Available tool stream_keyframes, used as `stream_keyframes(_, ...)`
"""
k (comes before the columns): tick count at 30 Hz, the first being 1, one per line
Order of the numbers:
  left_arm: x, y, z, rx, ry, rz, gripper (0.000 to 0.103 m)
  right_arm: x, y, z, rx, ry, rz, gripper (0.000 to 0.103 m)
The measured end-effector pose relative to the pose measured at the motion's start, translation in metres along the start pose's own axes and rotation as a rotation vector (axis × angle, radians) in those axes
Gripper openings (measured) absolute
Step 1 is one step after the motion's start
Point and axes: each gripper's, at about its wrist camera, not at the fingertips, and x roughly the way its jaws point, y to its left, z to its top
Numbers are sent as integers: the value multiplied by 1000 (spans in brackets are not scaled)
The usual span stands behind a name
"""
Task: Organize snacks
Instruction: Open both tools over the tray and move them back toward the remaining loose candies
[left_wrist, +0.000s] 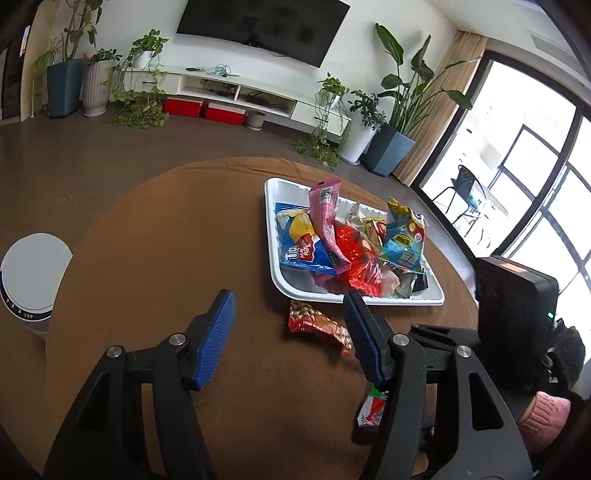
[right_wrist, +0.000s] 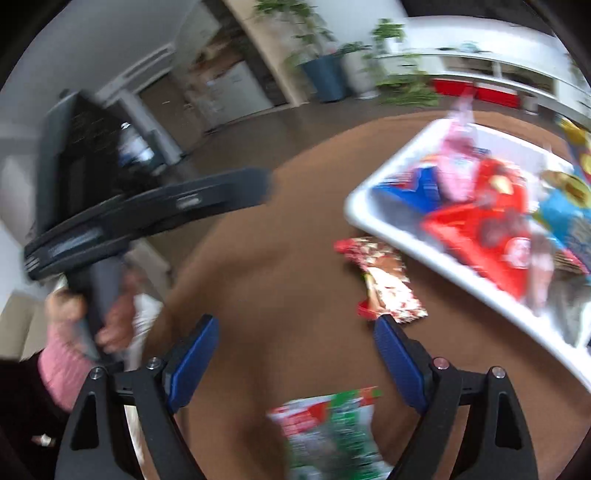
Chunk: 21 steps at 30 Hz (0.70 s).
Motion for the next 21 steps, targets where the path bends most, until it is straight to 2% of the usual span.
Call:
stream_keyframes(4,-2,5,0,-22,1,-3,59,-11,-2,-4,-16,-35,-64,89)
stream_keyframes(8,1,2,-1,-25,13,-7,59,-16,-10,1,-18,-57,-129,95)
stream_keyframes(13,3,-1,-2,-17,18,1,60,13,-17,14,-18,6,-144,96)
stream_keyframes(15,3,0,-2,-24,17,2,62,24,-13,17,-16,34,-89,96)
stream_keyframes(18,1,5,-4,-34,16,9,64,22,3,17,-42,36,81,95)
stream_keyframes(21,4,7,-7,-43,35,15,64,9,13,10,-61,12,92,95)
